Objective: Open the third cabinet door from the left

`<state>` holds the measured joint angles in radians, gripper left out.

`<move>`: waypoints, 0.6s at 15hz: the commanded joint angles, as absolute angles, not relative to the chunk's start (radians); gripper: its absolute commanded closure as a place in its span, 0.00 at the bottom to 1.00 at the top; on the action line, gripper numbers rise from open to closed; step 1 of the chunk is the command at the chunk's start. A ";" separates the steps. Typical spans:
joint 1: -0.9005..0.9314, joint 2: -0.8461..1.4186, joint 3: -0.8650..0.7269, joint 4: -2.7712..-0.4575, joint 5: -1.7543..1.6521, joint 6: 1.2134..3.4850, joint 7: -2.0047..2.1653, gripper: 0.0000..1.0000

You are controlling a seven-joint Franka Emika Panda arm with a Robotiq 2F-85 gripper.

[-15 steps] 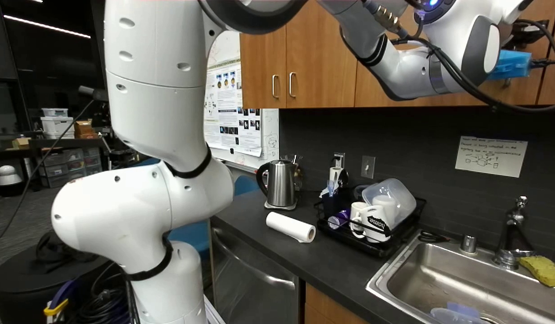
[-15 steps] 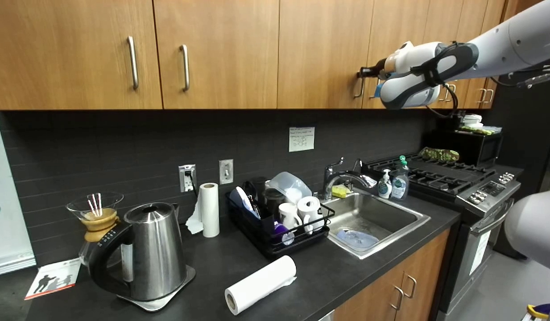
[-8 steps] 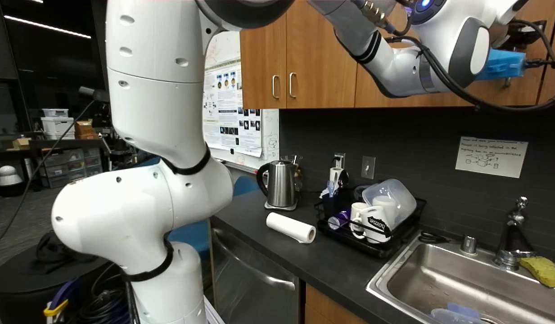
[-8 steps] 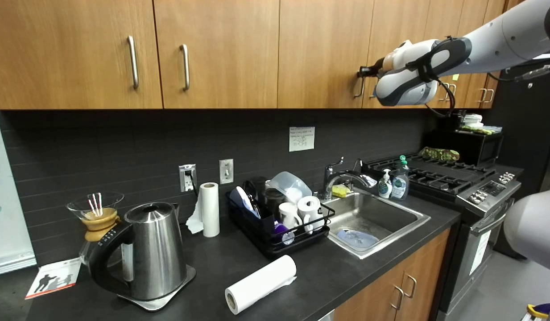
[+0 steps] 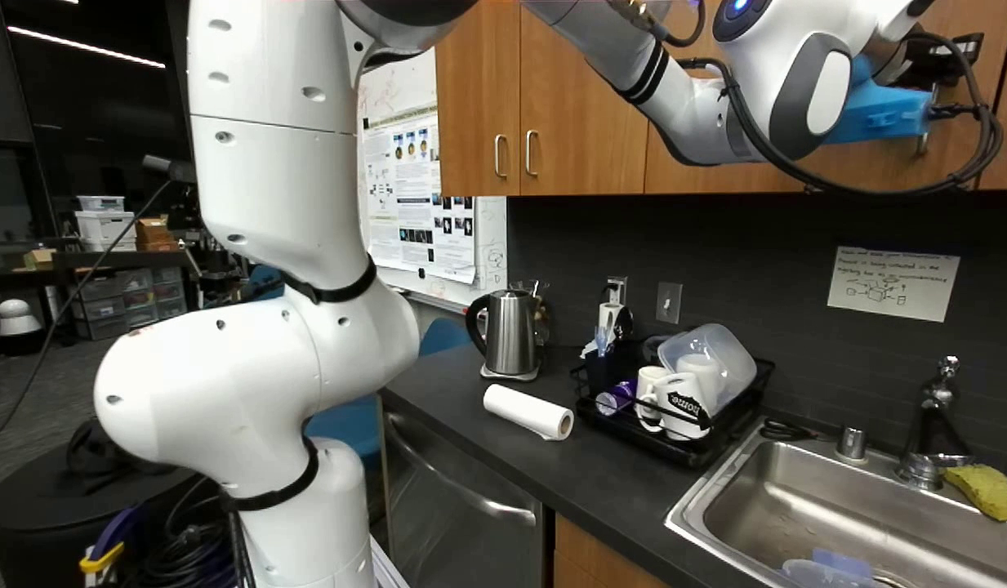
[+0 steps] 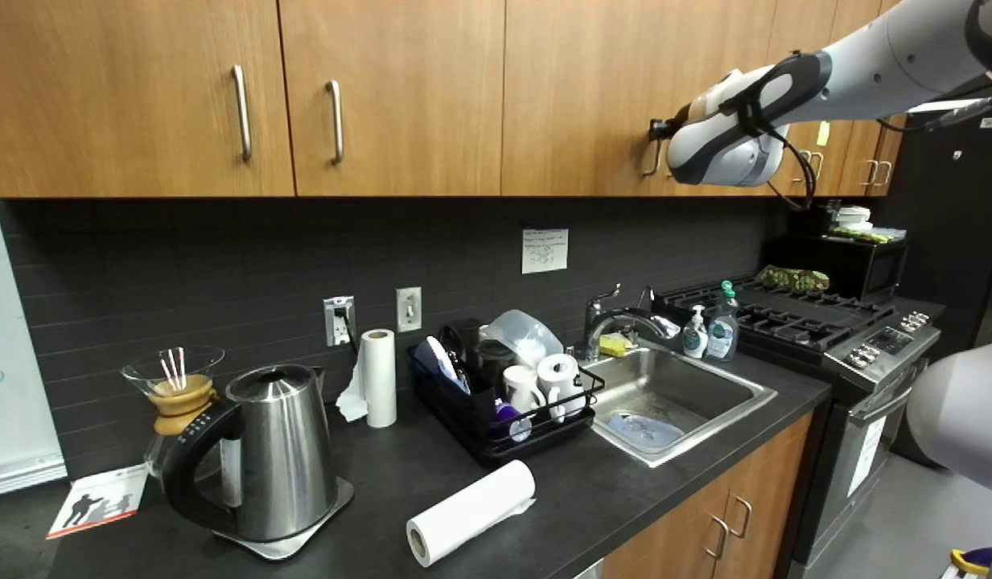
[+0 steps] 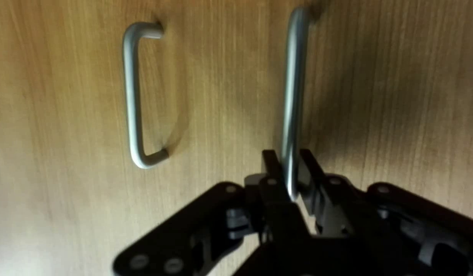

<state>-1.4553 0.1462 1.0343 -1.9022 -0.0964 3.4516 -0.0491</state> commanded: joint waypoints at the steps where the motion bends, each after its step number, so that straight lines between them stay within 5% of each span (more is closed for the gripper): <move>1: -1.435 0.073 0.957 -1.913 0.023 3.467 -0.048 0.96; 9: -1.353 0.038 0.894 -1.925 0.209 3.470 -0.105 0.96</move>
<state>-1.3569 0.0938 0.9580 -1.9271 0.1309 3.4512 -0.1011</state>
